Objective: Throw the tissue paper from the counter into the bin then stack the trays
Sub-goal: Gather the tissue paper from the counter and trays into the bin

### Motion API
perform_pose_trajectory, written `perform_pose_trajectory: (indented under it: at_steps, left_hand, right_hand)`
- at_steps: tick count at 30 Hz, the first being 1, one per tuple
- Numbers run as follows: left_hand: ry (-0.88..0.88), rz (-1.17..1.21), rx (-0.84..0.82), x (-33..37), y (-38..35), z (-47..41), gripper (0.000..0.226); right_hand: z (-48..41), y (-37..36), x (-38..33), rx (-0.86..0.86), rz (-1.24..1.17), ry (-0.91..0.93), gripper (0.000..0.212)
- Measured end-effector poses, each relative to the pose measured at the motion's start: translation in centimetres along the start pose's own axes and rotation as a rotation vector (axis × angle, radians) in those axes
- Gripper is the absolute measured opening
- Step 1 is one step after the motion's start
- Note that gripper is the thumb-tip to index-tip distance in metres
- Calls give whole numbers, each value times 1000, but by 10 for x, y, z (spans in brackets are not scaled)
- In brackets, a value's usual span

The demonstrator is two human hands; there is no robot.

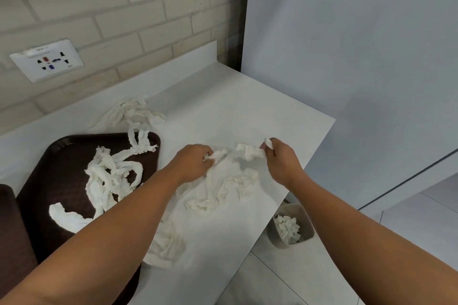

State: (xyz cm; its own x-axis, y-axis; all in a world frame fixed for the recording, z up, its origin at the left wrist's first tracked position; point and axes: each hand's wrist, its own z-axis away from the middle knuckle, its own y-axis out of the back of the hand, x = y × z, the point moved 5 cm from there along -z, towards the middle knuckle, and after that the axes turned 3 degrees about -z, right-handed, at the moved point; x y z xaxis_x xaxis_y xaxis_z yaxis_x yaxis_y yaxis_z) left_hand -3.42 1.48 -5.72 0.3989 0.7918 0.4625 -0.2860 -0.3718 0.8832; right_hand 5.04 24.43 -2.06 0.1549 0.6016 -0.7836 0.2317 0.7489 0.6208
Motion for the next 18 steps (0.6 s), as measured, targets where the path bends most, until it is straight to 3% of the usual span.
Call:
perform_pose_trajectory:
  at_steps: [2,5,7,11,15,18]
  left_hand:
    - [38,119,98,6,18,0,25]
    - [139,214,220,12,43,2,40]
    - [197,380,249,11,52,2,40]
    - [258,812,261,9,59,4,12]
    - [263,965,317,14,68,8,7]
    - [251,991,315,17,69,7,12]
  right_hand:
    - [-2,5,-6,2,-60,-19,33]
    - [-1,10,-16,-7,-101,-38,45]
    - [-1,11,-19,-15,-36,-42,42]
    - [-3,7,-13,-29,-67,-98,22]
    - [1,7,-14,-35,-168,-127,11]
    - [3,7,-13,-40,-276,-173,14]
